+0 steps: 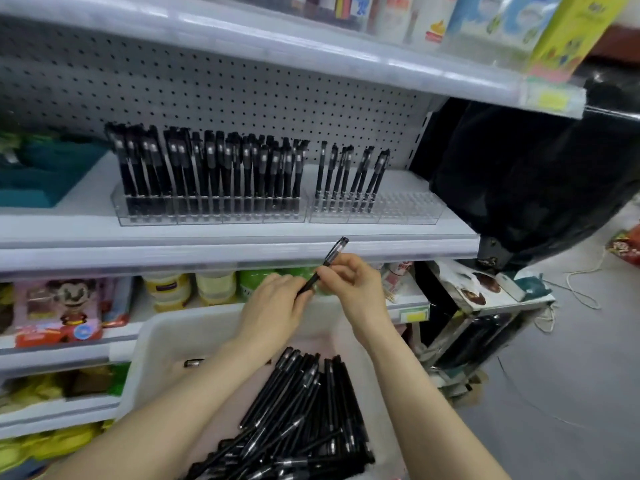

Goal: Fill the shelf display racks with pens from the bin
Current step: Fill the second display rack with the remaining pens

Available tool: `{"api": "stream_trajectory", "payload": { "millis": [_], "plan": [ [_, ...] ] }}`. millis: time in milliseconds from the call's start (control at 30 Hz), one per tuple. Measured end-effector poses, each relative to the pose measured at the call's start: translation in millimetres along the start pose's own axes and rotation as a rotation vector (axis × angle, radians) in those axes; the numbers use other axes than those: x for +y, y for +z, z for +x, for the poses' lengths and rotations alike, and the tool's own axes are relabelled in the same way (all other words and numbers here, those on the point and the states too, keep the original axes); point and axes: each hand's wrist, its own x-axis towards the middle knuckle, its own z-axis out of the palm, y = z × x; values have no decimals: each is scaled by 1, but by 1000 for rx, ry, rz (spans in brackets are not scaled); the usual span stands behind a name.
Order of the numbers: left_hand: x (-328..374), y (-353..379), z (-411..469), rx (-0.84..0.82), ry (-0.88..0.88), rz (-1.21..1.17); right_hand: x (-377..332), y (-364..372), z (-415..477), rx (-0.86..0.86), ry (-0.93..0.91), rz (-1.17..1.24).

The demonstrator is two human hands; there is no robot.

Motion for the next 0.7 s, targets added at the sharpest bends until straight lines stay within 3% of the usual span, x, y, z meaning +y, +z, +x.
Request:
{"api": "stream_trajectory", "payload": {
  "millis": [167, 500, 700],
  "plan": [
    [18, -1, 48, -41, 58, 46, -16, -32, 33, 120, -29, -30],
    [37, 12, 153, 19, 127, 320, -80, -110, 138, 381, -293, -430],
    [30, 28, 158, 45, 98, 389, -87, -112, 188, 361, -338, -468]
  ]
}}
